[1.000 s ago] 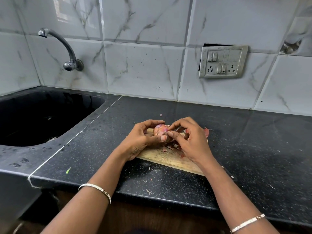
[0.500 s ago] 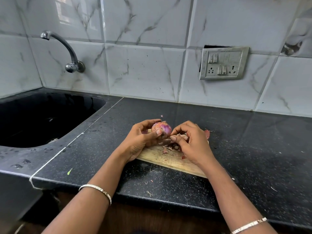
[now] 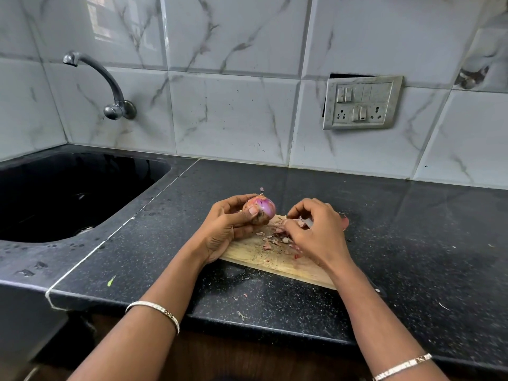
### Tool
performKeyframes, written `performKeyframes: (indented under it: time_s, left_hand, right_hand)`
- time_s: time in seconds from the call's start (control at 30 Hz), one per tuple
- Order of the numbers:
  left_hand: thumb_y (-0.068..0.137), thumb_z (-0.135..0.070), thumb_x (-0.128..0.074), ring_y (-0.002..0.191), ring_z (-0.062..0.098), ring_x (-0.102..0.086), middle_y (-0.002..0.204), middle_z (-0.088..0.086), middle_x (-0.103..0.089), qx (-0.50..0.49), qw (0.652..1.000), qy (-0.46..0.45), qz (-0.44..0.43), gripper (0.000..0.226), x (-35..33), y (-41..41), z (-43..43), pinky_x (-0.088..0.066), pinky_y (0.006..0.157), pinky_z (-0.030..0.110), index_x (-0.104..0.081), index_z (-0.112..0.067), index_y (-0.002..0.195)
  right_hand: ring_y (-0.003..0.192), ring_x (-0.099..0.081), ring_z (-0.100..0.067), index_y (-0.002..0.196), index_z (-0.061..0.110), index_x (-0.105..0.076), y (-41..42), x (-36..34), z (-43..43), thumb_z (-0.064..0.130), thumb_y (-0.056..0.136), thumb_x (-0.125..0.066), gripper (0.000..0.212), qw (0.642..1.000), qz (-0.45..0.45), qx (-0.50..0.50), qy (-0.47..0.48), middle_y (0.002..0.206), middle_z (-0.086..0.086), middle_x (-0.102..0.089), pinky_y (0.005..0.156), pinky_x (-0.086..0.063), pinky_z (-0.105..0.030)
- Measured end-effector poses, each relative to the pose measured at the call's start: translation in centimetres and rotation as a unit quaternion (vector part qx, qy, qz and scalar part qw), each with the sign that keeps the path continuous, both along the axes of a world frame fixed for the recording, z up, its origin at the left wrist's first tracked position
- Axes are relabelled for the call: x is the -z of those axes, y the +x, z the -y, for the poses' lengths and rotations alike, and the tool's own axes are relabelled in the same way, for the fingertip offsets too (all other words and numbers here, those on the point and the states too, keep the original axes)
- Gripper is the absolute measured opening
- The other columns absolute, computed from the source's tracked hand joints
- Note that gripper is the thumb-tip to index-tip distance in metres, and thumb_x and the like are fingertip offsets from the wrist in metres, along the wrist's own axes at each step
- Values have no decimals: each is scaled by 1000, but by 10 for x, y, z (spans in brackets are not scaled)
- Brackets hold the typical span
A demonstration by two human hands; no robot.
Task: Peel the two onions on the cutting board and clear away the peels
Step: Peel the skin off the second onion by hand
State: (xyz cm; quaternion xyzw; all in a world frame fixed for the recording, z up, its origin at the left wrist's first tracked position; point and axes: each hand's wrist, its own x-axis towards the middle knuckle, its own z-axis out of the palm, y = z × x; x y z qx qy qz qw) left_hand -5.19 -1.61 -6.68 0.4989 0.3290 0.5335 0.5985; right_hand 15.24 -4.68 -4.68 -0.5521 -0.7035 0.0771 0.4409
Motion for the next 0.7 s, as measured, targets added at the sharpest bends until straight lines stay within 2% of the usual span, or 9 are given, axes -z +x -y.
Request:
performKeyframes:
  time_s: [0.07, 0.13, 0.2, 0.27, 0.47, 0.7]
  left_hand:
    - [72, -10, -81, 109, 39, -70, 124, 23, -69, 2, 1000, 7, -6, 59, -2, 0, 2, -55, 99, 51, -65, -5, 128]
    - [66, -7, -87, 105, 36, -72, 120, 22, -71, 5, 1000, 15, -17, 64, -3, 1, 3, -59, 92, 48, -65, -5, 127]
    - [65, -4, -88, 105, 39, -72, 116, 20, -73, 19, 999, 19, -28, 65, -3, 2, 4, -58, 89, 53, -65, -6, 127]
    - [67, 1, -85, 104, 40, -72, 113, 18, -75, 28, 999, 24, -35, 63, -4, 1, 5, -58, 88, 55, -66, -7, 126]
    - [69, 5, -80, 98, 31, -73, 115, 19, -73, 46, 997, 40, -47, 60, -5, 2, 8, -62, 86, 42, -66, -5, 127]
    - [71, 6, -83, 100, 30, -72, 124, 23, -69, 53, 996, 44, -49, 62, -5, 1, 8, -62, 85, 38, -65, -4, 129]
  right_hand:
    - [91, -62, -8, 89, 28, -66, -1, -1, 1, 20, 79, -72, 15, 997, -54, -57, 20, 88, 15, -67, 76, -47, -29]
    - [92, -64, -6, 99, 28, -66, -3, -1, 1, 15, 84, -73, 20, 993, -67, -88, 33, 91, 14, -69, 73, -46, -22]
    - [92, -64, -5, 103, 27, -67, -5, -2, 1, 16, 88, -74, 20, 992, -63, -105, 36, 94, 14, -69, 73, -44, -20]
    - [91, -64, -5, 103, 25, -68, -5, -3, 0, 17, 89, -74, 17, 990, -61, -118, 41, 94, 15, -69, 74, -44, -19]
    - [85, -63, -6, 91, 17, -69, -4, -3, 0, 7, 88, -74, 11, 988, -58, -132, 47, 89, 10, -67, 70, -40, -7]
    - [82, -63, -5, 92, 15, -70, -4, -3, 0, 7, 86, -75, 11, 986, -65, -144, 52, 88, 8, -69, 73, -42, -8]
